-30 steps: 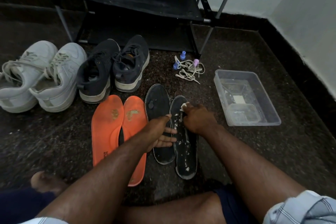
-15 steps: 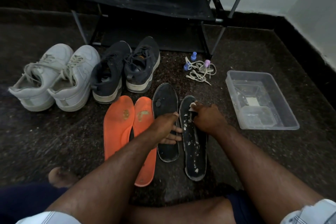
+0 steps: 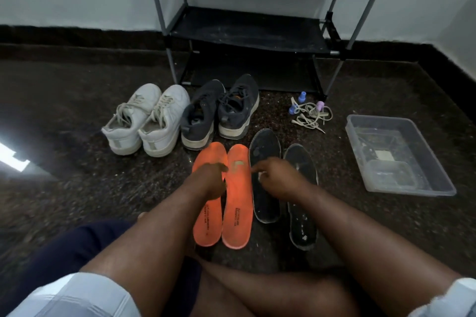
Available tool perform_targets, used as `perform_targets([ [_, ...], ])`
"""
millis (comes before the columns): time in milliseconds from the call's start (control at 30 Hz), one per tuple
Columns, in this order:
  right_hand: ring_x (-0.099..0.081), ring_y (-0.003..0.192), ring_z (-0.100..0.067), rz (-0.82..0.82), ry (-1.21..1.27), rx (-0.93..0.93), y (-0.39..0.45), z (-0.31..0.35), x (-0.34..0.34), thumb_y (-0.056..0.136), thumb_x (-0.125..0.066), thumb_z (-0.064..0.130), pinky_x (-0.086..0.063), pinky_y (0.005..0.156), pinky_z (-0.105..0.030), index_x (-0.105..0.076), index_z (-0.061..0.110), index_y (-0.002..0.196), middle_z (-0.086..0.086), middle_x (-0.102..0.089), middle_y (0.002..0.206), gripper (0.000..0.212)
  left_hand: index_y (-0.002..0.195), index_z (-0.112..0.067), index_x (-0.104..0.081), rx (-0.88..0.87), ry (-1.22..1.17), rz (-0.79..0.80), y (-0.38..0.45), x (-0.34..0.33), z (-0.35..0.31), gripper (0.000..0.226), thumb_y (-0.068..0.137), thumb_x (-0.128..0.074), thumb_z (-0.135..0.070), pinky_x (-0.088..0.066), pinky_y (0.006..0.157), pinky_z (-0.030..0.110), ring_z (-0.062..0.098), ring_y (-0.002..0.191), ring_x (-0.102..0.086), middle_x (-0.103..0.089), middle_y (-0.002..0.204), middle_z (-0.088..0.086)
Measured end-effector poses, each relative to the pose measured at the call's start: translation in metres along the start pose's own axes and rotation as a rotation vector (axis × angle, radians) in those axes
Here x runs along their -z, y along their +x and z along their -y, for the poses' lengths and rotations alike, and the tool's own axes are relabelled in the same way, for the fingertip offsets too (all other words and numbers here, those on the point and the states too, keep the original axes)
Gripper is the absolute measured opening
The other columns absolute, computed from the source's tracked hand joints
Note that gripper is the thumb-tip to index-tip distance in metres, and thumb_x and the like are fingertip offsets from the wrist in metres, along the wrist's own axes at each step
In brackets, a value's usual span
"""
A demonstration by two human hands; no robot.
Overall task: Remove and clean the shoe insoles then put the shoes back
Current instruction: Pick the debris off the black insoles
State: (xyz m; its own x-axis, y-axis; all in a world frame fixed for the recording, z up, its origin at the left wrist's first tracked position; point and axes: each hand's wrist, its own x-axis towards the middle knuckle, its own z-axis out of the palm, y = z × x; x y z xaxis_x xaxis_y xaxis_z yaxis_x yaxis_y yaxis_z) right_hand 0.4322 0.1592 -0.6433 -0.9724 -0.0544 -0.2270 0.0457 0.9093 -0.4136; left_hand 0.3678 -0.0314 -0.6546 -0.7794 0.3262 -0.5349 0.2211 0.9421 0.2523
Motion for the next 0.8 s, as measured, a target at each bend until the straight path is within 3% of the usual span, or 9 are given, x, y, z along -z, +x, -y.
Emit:
perform_targets([
  [100,-0.059,0.114,-0.024,0.075,-0.101,0.014,0.007,0.026,-0.028,0.09,-0.049,0.009,-0.045,0.101,-0.031,-0.067,0.016,0.121,-0.009,-0.059,0.127,0.036,0.154,-0.036,-0.03,0.003,0.071,0.051,-0.01,-0.014,0.01,0.068,0.094,-0.063,-0.028,-0.041,0.108,0.035,0.029,0.131,-0.048,-0.031,0.152,0.015],
  [233,-0.061,0.1,-0.036,0.094,-0.266,0.011,0.001,0.043,-0.064,0.091,-0.052,0.011,-0.049,0.091,-0.037,-0.065,0.003,0.112,-0.017,-0.053,0.119,0.026,0.153,-0.032,-0.033,0.001,0.151,0.008,-0.014,-0.022,0.021,0.071,0.091,-0.066,-0.02,-0.045,0.102,0.035,0.028,0.125,-0.052,-0.041,0.143,0.015],
  [400,-0.056,0.101,-0.037,0.071,-0.329,0.053,-0.002,0.053,-0.084,0.089,-0.052,0.006,-0.047,0.088,-0.037,-0.064,0.0,0.112,-0.017,-0.05,0.118,0.027,0.15,-0.025,-0.038,0.064,0.136,0.006,-0.014,-0.024,0.03,0.06,0.093,-0.058,-0.024,-0.045,0.103,0.038,0.03,0.127,-0.05,-0.047,0.141,0.014],
  [567,-0.052,0.105,-0.039,0.087,-0.306,0.061,0.005,0.066,-0.094,0.089,-0.053,0.008,-0.047,0.092,-0.041,-0.063,0.002,0.116,-0.018,-0.047,0.12,0.029,0.156,-0.011,-0.021,0.065,0.111,-0.062,-0.022,-0.01,0.019,0.061,0.103,-0.046,-0.025,-0.03,0.114,0.033,0.03,0.143,-0.035,-0.035,0.155,0.01],
  [600,-0.052,0.106,-0.039,0.091,-0.292,0.054,0.005,0.069,-0.094,0.088,-0.054,0.007,-0.048,0.092,-0.041,-0.063,0.002,0.116,-0.018,-0.046,0.121,0.03,0.155,-0.007,-0.022,0.072,0.098,-0.098,-0.028,-0.007,0.014,0.058,0.104,-0.045,-0.024,-0.028,0.113,0.032,0.03,0.143,-0.034,-0.035,0.156,0.012],
  [700,-0.058,0.101,-0.038,0.076,-0.228,0.07,0.004,0.064,-0.08,0.087,-0.055,0.008,-0.05,0.091,-0.038,-0.065,0.005,0.114,-0.017,-0.051,0.119,0.029,0.137,-0.011,-0.05,0.059,0.081,-0.148,-0.025,-0.017,0.014,0.041,0.099,-0.05,-0.028,-0.041,0.102,0.035,0.03,0.126,-0.052,-0.054,0.138,0.014],
  [800,-0.063,0.098,-0.032,0.0,-0.136,0.046,-0.004,0.036,-0.042,0.088,-0.055,0.015,-0.052,0.087,-0.035,-0.068,0.01,0.107,-0.014,-0.061,0.113,0.024,0.136,-0.017,-0.054,-0.058,0.015,-0.193,-0.024,-0.022,-0.002,0.042,0.094,-0.056,-0.026,-0.048,0.099,0.036,0.028,0.12,-0.057,-0.056,0.133,0.013],
])
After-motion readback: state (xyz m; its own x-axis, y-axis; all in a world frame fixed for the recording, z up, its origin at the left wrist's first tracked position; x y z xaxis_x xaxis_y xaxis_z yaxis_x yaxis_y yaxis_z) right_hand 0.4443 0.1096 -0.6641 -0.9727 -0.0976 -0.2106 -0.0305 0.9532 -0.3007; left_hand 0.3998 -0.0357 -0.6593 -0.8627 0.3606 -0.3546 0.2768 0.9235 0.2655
